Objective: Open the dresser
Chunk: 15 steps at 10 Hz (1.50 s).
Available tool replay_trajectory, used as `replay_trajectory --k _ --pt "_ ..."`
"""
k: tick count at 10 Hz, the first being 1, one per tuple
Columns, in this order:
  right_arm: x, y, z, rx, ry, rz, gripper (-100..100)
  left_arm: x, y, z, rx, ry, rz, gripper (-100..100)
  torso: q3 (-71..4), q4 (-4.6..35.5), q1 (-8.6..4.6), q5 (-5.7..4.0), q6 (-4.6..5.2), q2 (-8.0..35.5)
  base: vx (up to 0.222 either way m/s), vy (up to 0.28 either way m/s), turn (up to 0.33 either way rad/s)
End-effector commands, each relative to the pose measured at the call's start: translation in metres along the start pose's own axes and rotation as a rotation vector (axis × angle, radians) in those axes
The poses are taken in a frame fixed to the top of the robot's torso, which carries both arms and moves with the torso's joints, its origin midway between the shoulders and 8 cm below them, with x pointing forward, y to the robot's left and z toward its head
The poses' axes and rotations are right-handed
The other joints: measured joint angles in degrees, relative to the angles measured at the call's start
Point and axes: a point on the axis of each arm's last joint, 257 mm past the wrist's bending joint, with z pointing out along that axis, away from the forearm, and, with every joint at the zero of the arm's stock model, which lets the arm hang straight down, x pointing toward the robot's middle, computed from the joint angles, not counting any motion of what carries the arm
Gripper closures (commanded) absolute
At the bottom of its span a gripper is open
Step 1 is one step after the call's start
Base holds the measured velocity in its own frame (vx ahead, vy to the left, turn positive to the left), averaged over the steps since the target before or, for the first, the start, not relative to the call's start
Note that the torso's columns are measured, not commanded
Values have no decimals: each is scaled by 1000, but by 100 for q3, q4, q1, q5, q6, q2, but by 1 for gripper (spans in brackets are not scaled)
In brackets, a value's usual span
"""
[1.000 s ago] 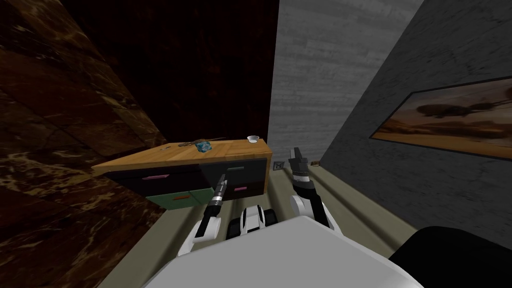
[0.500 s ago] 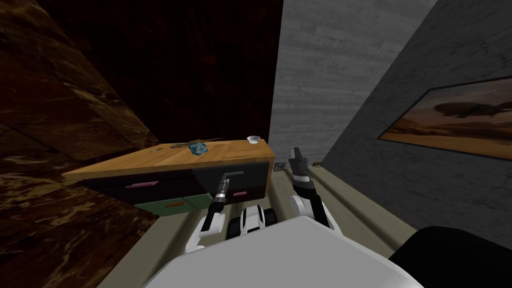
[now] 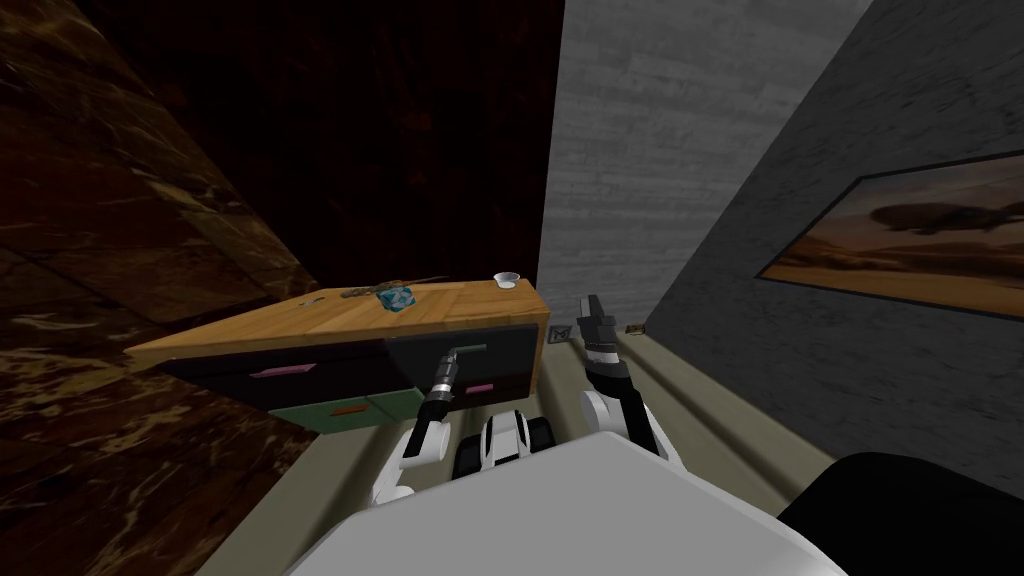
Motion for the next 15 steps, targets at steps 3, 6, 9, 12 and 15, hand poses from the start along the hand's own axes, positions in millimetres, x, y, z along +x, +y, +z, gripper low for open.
replay_trajectory --k 3,6,9,12,15 --pt "0 0 0 0 0 0 0 2 -2 -4 -7 8 0 100 -8 12 -8 -8 -1 -10 -199 3 18" --pt "0 0 0 0 0 0 0 3 1 -8 -15 11 0 100 -18 9 -14 -11 -1 -24 -150 -4 18" --pt "0 0 0 0 0 0 0 4 -10 -1 -13 16 -1 -100 -10 13 3 -6 -1 -16 -183 27 13" --pt "0 0 0 0 0 0 0 4 -25 14 -13 19 -1 -100 -50 -9 -8 -7 0 -80 -22 -10 9" --pt "0 0 0 0 0 0 0 5 -41 27 -13 21 -1 -100 -10 12 0 -6 -1 -16 -28 -2 9"
